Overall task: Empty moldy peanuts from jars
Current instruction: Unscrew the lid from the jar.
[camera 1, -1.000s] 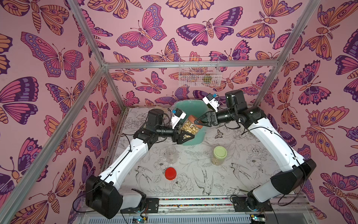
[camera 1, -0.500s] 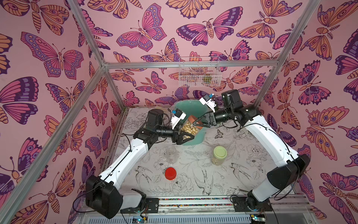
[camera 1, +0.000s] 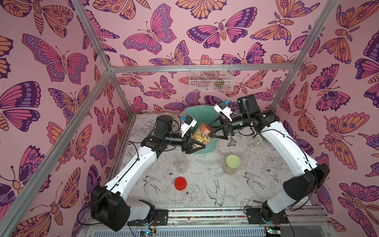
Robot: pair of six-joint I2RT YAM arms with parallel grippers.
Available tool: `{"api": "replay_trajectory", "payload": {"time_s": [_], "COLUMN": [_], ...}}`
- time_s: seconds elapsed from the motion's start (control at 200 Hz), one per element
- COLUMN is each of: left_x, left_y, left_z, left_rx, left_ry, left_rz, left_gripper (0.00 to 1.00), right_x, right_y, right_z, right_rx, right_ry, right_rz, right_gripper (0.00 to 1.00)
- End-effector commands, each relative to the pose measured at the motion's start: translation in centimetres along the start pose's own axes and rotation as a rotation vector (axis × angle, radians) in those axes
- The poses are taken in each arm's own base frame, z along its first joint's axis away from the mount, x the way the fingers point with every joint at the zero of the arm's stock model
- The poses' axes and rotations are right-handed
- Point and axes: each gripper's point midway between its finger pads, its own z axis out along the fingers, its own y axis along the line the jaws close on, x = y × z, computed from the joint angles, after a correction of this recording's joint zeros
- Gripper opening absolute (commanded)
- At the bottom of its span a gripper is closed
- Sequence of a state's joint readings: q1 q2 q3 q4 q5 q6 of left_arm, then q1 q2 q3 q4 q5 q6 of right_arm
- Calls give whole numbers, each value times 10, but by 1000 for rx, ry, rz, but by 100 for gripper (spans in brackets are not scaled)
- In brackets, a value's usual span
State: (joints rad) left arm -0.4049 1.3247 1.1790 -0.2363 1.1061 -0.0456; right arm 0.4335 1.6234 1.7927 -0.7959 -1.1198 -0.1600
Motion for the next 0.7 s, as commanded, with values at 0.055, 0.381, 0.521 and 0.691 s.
{"api": "replay_trajectory", "payload": {"time_s": [0.055, 0.381, 0.521, 0.691], "left_x": [-14, -13, -11, -10], "left_y": [-10, -6, -2, -1], "left_z": [-5, -6, -5, -5], "left_rx": [16, -11, -19, -31], "left_ry": [-39, -41, -36, -35], "left_rz": [81, 91, 86, 92], "left_gripper": [0, 0, 0, 0], "right_x": [-20, -17, -7, 5], "right_y": [11, -5, -13, -17], "right_z": [-8, -22, -18, -10], "right_rx": [-7, 222, 298, 343], "right_ry": [-59, -139, -100, -23], "right_rz": [67, 354, 462, 535], "right_gripper": [99, 99, 99, 99]}}
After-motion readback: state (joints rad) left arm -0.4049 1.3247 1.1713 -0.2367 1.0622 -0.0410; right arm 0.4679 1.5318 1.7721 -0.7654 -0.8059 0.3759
